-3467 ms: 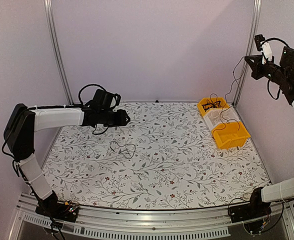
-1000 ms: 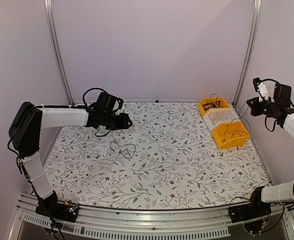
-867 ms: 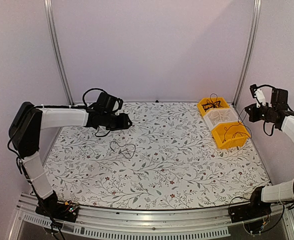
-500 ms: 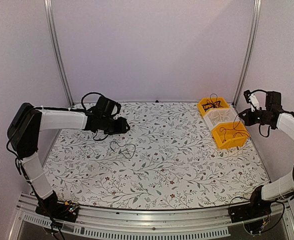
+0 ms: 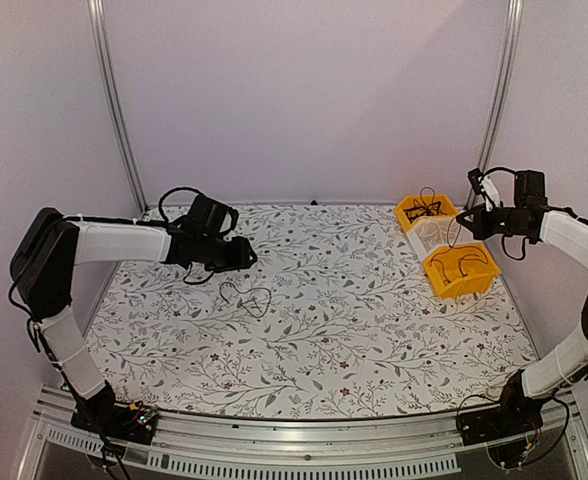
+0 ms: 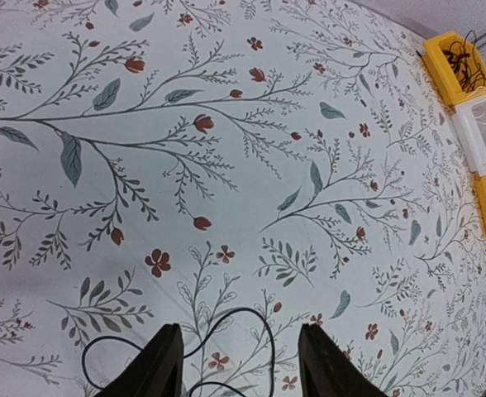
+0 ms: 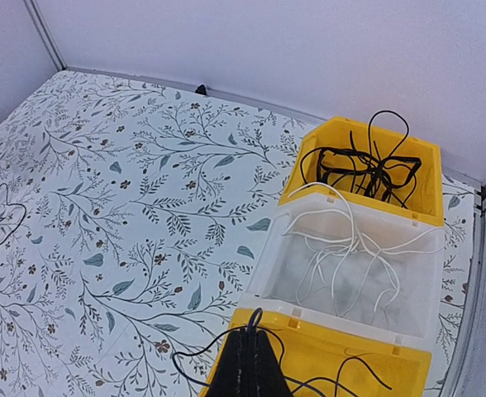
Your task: Untangle the cables
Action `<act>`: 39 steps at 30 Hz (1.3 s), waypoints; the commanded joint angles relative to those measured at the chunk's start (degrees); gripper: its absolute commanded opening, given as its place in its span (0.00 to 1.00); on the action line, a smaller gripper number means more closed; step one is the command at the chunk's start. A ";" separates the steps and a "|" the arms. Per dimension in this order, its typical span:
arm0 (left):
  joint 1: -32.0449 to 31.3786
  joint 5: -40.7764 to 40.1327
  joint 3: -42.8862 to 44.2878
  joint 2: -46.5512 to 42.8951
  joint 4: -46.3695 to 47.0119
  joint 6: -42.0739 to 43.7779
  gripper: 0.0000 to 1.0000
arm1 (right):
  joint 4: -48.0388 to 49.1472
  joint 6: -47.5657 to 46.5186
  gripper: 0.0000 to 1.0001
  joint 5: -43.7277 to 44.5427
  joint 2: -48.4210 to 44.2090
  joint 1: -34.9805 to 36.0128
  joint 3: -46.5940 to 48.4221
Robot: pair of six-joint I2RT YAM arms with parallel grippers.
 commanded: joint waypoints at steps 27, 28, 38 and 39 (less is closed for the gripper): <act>0.50 -0.48 -3.64 -3.12 2.75 -0.84 0.51 | 0.93 -11.83 0.00 23.36 6.04 -3.33 -6.59; 0.48 -0.57 -3.84 -3.30 2.76 -0.88 0.51 | 1.03 -11.83 0.00 24.52 6.83 -3.28 -6.38; 0.53 -1.19 -5.75 -4.86 2.60 -1.37 0.51 | 3.30 -16.03 0.00 31.09 9.26 0.63 -6.89; 0.52 -1.23 -5.79 -4.92 2.60 -1.39 0.51 | 3.09 -16.32 0.00 30.84 9.56 0.83 -6.61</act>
